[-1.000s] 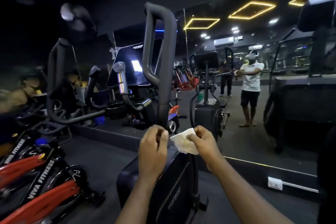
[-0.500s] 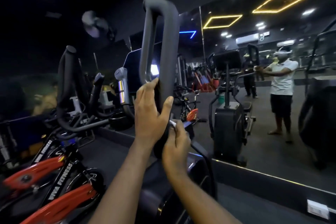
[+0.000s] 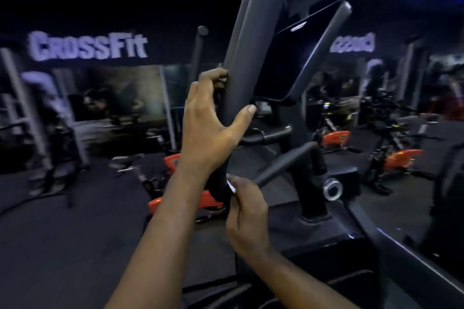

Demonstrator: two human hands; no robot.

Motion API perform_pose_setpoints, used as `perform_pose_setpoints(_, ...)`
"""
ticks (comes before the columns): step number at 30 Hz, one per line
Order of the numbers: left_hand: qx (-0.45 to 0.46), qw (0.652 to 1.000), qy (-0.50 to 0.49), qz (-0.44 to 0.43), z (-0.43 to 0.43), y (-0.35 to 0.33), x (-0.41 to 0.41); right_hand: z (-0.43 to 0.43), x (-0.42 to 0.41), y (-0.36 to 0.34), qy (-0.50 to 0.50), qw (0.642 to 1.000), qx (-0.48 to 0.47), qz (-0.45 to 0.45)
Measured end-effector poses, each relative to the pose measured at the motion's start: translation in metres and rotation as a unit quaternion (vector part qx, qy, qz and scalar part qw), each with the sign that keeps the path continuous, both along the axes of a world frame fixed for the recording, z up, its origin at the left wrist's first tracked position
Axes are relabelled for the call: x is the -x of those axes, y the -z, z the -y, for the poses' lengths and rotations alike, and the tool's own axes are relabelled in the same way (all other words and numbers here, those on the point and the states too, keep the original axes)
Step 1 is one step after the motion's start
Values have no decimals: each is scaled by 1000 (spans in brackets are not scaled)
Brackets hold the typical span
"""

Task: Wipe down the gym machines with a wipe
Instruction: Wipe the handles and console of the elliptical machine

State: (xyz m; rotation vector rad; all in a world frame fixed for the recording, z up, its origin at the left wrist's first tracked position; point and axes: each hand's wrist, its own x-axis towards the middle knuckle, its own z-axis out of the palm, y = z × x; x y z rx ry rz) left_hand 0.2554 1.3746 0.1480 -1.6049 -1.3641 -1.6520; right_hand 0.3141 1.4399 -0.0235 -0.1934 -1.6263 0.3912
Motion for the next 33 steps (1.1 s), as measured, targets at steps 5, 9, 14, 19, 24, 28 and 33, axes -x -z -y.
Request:
perform_pose_setpoints(5, -22, 997, -67, 31, -2, 1, -16, -21, -7, 10, -20, 998, -53, 29)
perform_pose_setpoints(9, -23, 994, -97, 35, -5, 5, -23, -52, -19, 17, -2, 992, -109, 60)
perform_pose_setpoints(14, -39, 992, -108, 49, -7, 4, -34, -121, -39, 19, 59, 991, -76, 96)
perform_pose_setpoints(19, -62, 982, -159, 81, -15, 3, -54, -143, -40, 11, 92, 991, -22, 95)
perform_pose_setpoints(24, -92, 965, -219, 115, -25, 4, -75, -95, -46, -3, -115, 989, -47, 81)
perform_pose_setpoints(28, -59, 952, -274, 125, -18, -3, -87, -81, -51, -79, -216, 947, 239, 22)
perform_pose_setpoints(33, -17, 944, -297, 140, -2, 1, -103, -67, -64, -177, -283, 923, 205, -159)
